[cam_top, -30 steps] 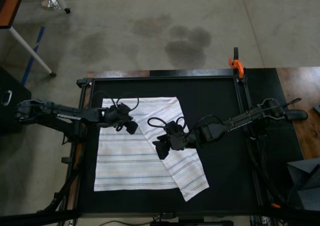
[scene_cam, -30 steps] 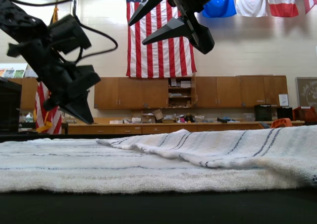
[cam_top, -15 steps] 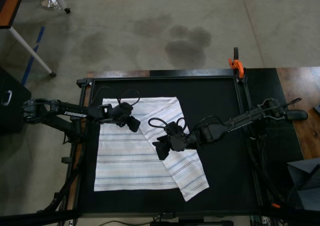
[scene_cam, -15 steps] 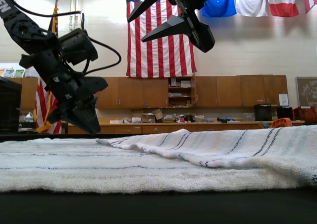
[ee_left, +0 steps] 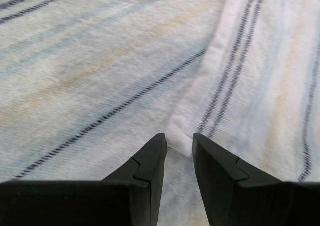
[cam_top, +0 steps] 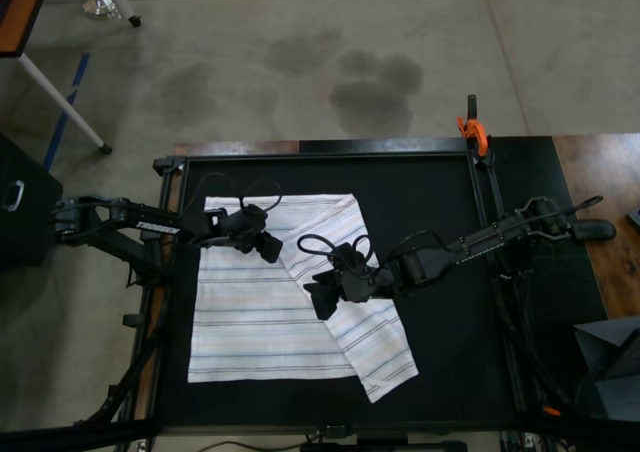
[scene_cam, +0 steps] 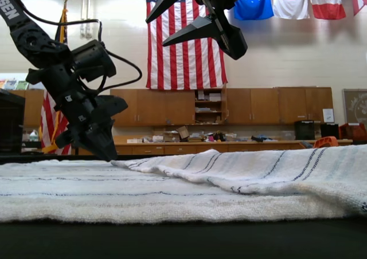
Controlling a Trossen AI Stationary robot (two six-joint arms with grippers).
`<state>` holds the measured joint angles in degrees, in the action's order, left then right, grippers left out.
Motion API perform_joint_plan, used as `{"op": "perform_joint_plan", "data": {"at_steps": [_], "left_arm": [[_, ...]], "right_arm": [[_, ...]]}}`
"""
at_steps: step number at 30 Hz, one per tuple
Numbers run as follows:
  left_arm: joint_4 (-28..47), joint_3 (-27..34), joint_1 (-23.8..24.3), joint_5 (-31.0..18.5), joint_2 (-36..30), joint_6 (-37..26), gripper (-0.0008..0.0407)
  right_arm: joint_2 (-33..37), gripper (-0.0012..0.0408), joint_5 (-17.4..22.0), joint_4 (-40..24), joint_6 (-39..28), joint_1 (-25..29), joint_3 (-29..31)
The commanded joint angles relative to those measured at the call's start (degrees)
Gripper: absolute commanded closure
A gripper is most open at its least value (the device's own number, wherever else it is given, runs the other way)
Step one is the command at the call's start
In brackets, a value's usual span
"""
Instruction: Fold the towel
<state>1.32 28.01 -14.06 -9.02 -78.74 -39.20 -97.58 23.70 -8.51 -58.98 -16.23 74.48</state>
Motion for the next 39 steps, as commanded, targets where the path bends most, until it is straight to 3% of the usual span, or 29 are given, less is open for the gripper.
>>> {"op": "perform_joint_plan", "data": {"at_steps": [1, 6, 15, 24, 39], "left_arm": [[-0.1, 0.0, -0.1, -0.1, -0.2, 0.4, 0.0325], [0.2, 0.8, -0.1, 0.3, -0.2, 0.4, 0.0314], [3.0, 2.3, -0.9, 0.9, -0.2, -0.4, 0.0237], [2.7, 2.5, -1.2, 0.2, -0.8, -0.6, 0.0237], [1.9, 4.0, -1.2, 3.4, -3.8, -1.5, 0.0237]], "right_arm": [[0.0, 0.0235, 0.0, 0.0, -0.4, 0.0, 0.0], [0.0, 0.0235, 0.0, 0.0, -0.4, 0.0, 0.0], [0.0, 0.0235, 0.0, 0.0, -0.4, 0.0, 0.0], [0.0, 0.0235, 0.0, 0.0, -0.4, 0.0, 0.0], [0.0, 0.0235, 0.2, 0.0, -0.3, 0.0, 0.0]]}}
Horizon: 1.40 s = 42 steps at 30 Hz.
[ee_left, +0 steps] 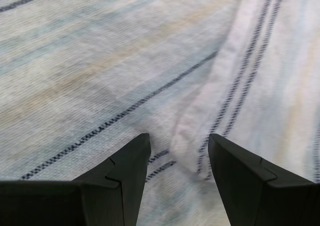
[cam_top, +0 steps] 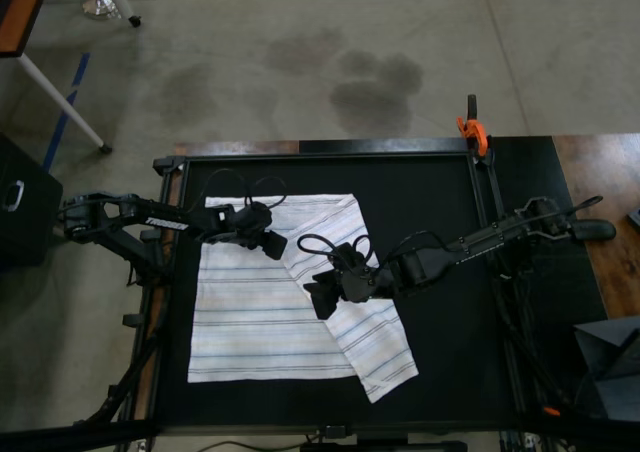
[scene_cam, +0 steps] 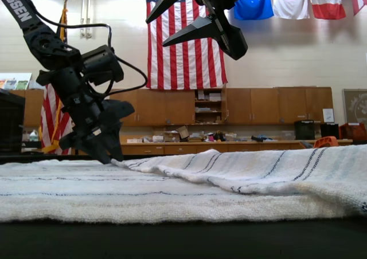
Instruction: Fold the towel
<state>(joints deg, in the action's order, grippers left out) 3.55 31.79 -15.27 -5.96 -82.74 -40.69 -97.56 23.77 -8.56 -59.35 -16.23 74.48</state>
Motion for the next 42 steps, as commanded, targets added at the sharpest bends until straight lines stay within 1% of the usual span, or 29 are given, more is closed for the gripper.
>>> {"op": "perform_joint_plan", "data": {"at_steps": [1, 4, 16, 20, 22, 25, 31, 33, 37, 42], "left_arm": [[-0.5, 0.4, 0.0, 0.8, 0.2, 0.0, 0.0237], [-0.8, 0.4, 0.0, 2.0, -0.2, -0.1, 0.0237], [-0.7, 0.4, 0.0, 1.9, -0.7, 0.0, 0.0242], [-0.7, 0.4, 0.0, 0.9, -0.7, 1.0, 0.0272], [-0.6, 0.4, 0.0, 0.5, -0.2, 2.5, 0.0295], [-0.8, 0.5, 0.0, -1.0, 0.4, 2.6, 0.0333], [-0.8, 0.5, 0.0, -0.9, 0.5, 3.2, 0.0402], [-0.6, 0.5, 0.0, -0.9, 0.8, 3.5, 0.0396], [-0.5, 0.5, 0.0, -0.9, 1.7, 3.8, 0.0400], [0.2, 0.5, 0.0, -0.9, 5.3, 4.2, 0.0399]], "right_arm": [[0.0, 0.0235, 0.1, 0.0, 0.0, 0.0, 0.0], [0.0, 0.0235, 0.3, 0.0, 0.0, 0.0, 0.0], [0.0, 0.0235, 0.5, 0.0, 0.0, 0.0, 0.0], [0.0, 0.0235, 0.5, 0.0, 0.0, 0.0, 0.0], [0.0, 0.0235, 0.5, 0.0, 0.0, 0.0, 0.0], [0.0, 0.0235, 0.5, 0.0, 0.0, 0.0, 0.0], [0.0, 0.0235, 0.5, 0.0, 0.0, 0.0, 0.0], [0.0, 0.0235, 0.5, 0.0, 0.0, 0.0, 0.0], [0.0, 0.0235, 0.5, 0.0, 0.0, 0.0, 0.0], [0.0, 0.0235, 0.5, -0.1, 0.0, 0.0, 0.0]]}}
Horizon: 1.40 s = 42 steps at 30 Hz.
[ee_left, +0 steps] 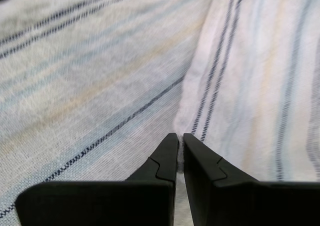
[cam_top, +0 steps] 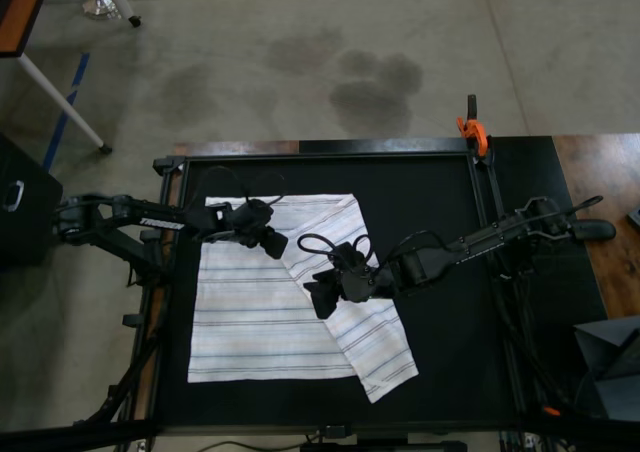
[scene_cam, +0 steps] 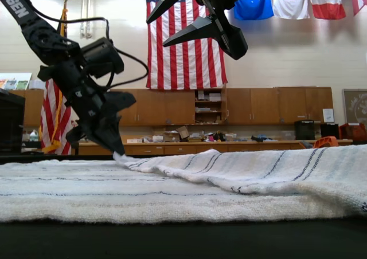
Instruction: Fold the towel
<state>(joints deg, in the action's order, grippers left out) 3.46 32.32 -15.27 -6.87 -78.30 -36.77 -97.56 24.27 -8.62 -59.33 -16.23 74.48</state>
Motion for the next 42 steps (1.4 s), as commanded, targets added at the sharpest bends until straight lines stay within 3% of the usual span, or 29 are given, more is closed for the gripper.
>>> {"op": "perform_joint_plan", "data": {"at_steps": [1, 9, 19, 33, 42], "left_arm": [[0.7, 0.0, 0.0, 0.0, 1.9, 0.6, 0.0399], [7.8, 0.0, -1.4, -4.4, 11.4, 3.4, 0.0399], [16.9, 0.0, -8.9, -6.5, 20.2, 7.9, 0.0399], [23.5, 0.0, -15.3, -7.8, 20.6, 14.7, 0.0399], [26.9, -0.2, -18.4, -8.0, 18.8, 15.8, 0.0399]], "right_arm": [[0.0, 0.0235, 0.0, 0.0, 0.0, 0.0, 0.0], [0.0, 0.0235, 0.0, 0.0, 0.0, 0.0, 0.0], [0.0, 0.0235, 0.0, 0.0, 0.0, 0.0, 0.0], [0.0, 0.0235, 0.0, 0.0, 0.0, 0.0, 0.0], [0.0, 0.0235, 0.0, 0.0, 0.0, -0.2, 0.0]]}}
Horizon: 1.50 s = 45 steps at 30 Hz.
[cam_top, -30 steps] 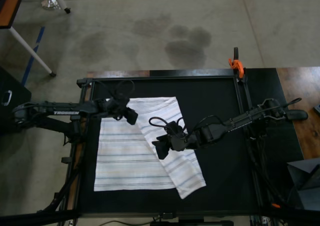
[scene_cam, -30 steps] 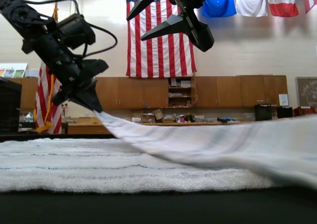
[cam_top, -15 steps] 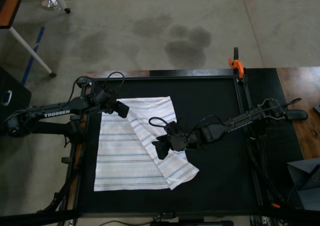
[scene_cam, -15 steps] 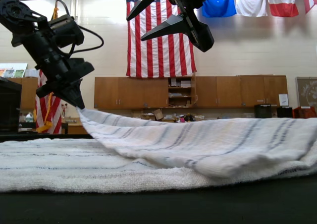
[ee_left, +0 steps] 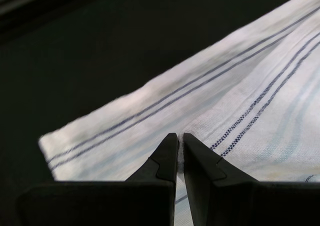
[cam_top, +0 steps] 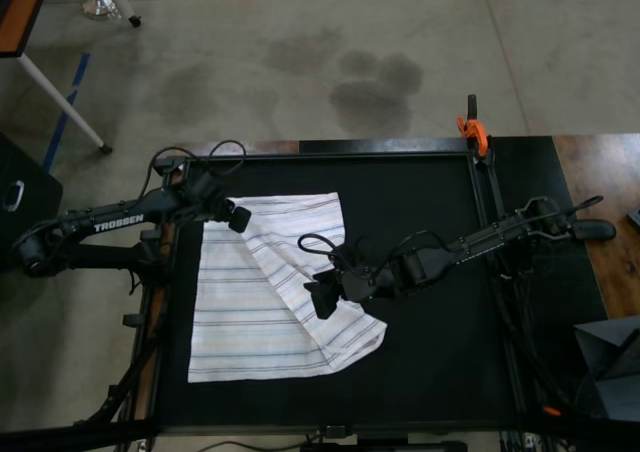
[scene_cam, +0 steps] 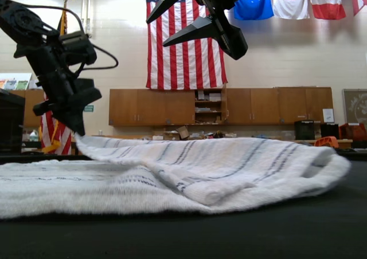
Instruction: Fold the towel
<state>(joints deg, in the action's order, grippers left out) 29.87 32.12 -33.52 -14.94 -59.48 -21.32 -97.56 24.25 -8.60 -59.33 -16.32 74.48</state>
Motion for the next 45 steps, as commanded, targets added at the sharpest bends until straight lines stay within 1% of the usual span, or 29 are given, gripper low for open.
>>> {"op": "perform_joint_plan", "data": {"at_steps": [1, 5, 9, 15, 18, 25, 28, 34, 38, 45], "left_arm": [[0.6, 0.0, -0.3, 0.0, 0.2, 0.8, 0.0399], [0.8, 0.0, -0.3, 0.1, 1.9, 0.8, 0.0399], [2.7, 0.1, -0.5, -0.2, 3.2, 1.8, 0.0399], [3.7, 0.1, -0.9, -3.5, 2.8, 3.3, 0.0399], [3.8, 0.0, -0.9, -7.2, 2.0, 3.7, 0.0399], [5.6, 0.0, -0.9, -12.5, 0.3, 3.8, 0.0399], [6.8, -0.2, -0.9, -13.5, -0.2, 3.8, 0.0399], [6.0, -1.5, -0.9, -14.2, -1.4, 3.8, 0.0399], [6.0, -2.2, -0.9, -18.1, -2.4, 3.8, 0.0399], [3.6, -2.3, -0.9, -18.9, -3.4, 3.8, 0.0399]], "right_arm": [[0.0, 0.0235, 0.0, 0.0, 0.0, -0.1, 0.0], [0.0, 0.0235, 0.0, -0.2, 0.0, -0.1, 0.0], [0.0, 0.0235, 0.0, -0.4, 0.0, -0.1, 0.0], [0.0, 0.0235, 0.0, -0.4, 0.0, -0.1, 0.0], [0.0, 0.0235, 0.0, -0.4, 0.0, -0.1, 0.0], [0.0, 0.0235, 0.0, -0.4, 0.0, -0.1, 0.0], [0.0, 0.0235, 0.0, -0.4, 0.0, -0.1, 0.0], [0.0, 0.0235, 0.0, -0.4, 0.0, -0.1, 0.0], [0.0, 0.0235, 0.0, -0.4, 0.0, -0.1, 0.0], [0.0, 0.0235, 0.0, -0.4, 0.0, -0.1, 0.0]]}}
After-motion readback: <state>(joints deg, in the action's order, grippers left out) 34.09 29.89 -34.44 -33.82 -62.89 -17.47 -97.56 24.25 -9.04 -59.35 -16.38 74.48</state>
